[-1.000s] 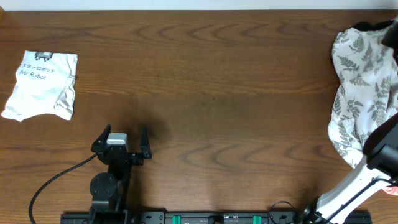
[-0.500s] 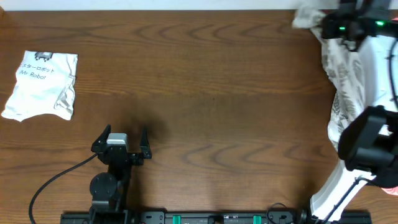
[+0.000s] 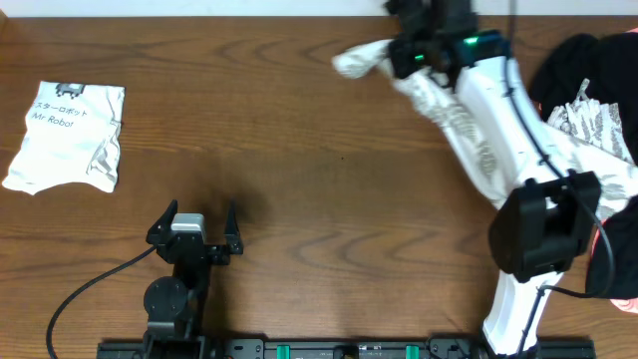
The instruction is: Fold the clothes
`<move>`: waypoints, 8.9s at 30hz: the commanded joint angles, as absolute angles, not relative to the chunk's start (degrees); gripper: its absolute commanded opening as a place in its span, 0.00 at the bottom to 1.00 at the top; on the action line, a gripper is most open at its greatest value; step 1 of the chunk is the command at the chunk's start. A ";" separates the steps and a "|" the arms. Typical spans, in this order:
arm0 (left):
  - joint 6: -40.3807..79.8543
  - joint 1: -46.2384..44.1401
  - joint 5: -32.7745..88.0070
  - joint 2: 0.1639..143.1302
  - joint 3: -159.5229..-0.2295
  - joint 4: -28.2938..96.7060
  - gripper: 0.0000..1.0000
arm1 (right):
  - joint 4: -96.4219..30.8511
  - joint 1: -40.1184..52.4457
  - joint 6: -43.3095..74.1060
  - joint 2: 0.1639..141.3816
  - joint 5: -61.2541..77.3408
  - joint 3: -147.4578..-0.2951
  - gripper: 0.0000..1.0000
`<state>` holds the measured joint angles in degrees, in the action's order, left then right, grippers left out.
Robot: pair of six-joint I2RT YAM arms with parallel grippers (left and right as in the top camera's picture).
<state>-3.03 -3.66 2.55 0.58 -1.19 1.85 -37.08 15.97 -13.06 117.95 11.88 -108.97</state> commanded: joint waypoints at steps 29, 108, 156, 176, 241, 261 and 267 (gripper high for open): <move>-3.40 -3.95 0.80 0.23 -0.23 4.05 0.98 | -25.85 46.00 -16.53 133.73 11.16 -110.04 0.01; -3.40 -3.95 0.80 0.23 -0.23 4.05 0.98 | -70.50 15.14 5.61 114.48 -4.32 -110.74 0.83; -3.40 -3.95 0.80 0.23 -0.23 4.05 0.98 | -38.96 -1.58 12.58 114.56 -1.04 -73.14 0.52; -3.40 -3.95 0.80 0.23 -0.23 4.05 0.98 | -17.34 1.19 10.00 115.39 -6.20 -72.66 0.63; -3.40 -3.95 0.80 0.23 -0.23 4.05 0.98 | 8.36 4.49 10.50 121.05 -11.25 -74.70 0.72; -3.40 -3.95 0.80 0.23 -0.23 4.05 0.98 | 6.57 7.31 40.73 121.03 -13.21 -75.37 0.63; -3.40 -3.95 0.80 0.23 -0.23 4.05 0.98 | 2.33 7.09 49.28 121.03 -12.78 -75.94 0.66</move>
<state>-3.03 -3.66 2.55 0.58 -1.23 1.93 3.33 6.96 43.31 120.18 -12.38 -74.70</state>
